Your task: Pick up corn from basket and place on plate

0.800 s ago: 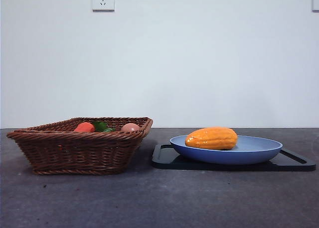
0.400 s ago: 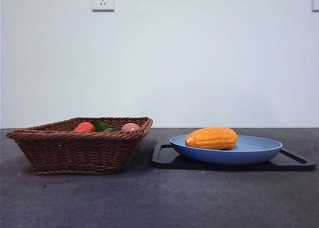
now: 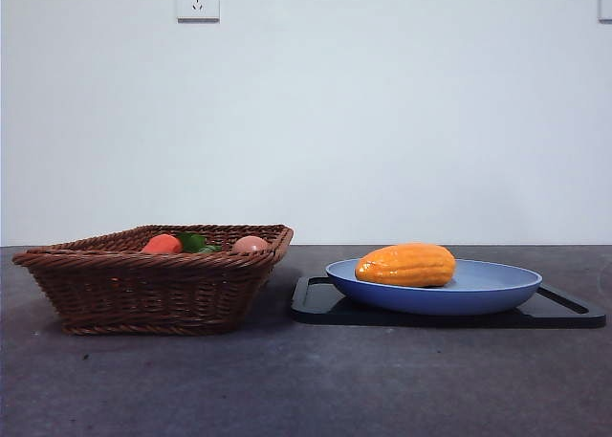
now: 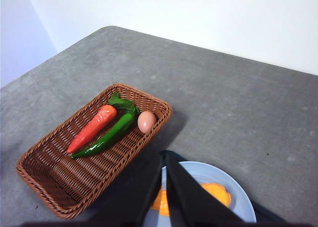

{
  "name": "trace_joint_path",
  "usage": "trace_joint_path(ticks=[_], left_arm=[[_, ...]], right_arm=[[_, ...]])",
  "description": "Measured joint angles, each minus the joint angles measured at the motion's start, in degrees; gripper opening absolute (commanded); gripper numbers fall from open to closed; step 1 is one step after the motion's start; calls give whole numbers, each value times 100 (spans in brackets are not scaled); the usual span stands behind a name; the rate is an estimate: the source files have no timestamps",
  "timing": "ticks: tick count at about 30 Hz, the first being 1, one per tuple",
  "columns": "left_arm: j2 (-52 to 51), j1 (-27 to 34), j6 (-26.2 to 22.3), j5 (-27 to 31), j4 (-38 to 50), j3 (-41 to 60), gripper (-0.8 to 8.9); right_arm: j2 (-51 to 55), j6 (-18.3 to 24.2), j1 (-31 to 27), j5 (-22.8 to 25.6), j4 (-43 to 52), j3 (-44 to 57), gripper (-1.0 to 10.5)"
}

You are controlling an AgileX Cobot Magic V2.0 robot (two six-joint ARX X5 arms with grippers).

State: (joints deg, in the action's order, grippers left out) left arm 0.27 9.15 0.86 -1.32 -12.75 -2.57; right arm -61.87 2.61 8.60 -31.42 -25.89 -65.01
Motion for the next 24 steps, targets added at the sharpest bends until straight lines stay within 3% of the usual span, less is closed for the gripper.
trace_joint_path(ticks=[13, 16, 19, 24], left_arm=[[0, 0, 0, 0, 0, 0, 8], [2, 0, 0, -2, 0, 0, 8], [0, 0, 0, 0, 0, 0, 8], [2, 0, 0, 0, 0, 0, 8]], right_arm=[[0, 22, -11, 17, 136, 0, 2], [9, 212, -184, 57, 164, 2, 2], [129, 396, -450, 409, 199, 22, 2], [846, 509, -872, 498, 588, 671, 2]])
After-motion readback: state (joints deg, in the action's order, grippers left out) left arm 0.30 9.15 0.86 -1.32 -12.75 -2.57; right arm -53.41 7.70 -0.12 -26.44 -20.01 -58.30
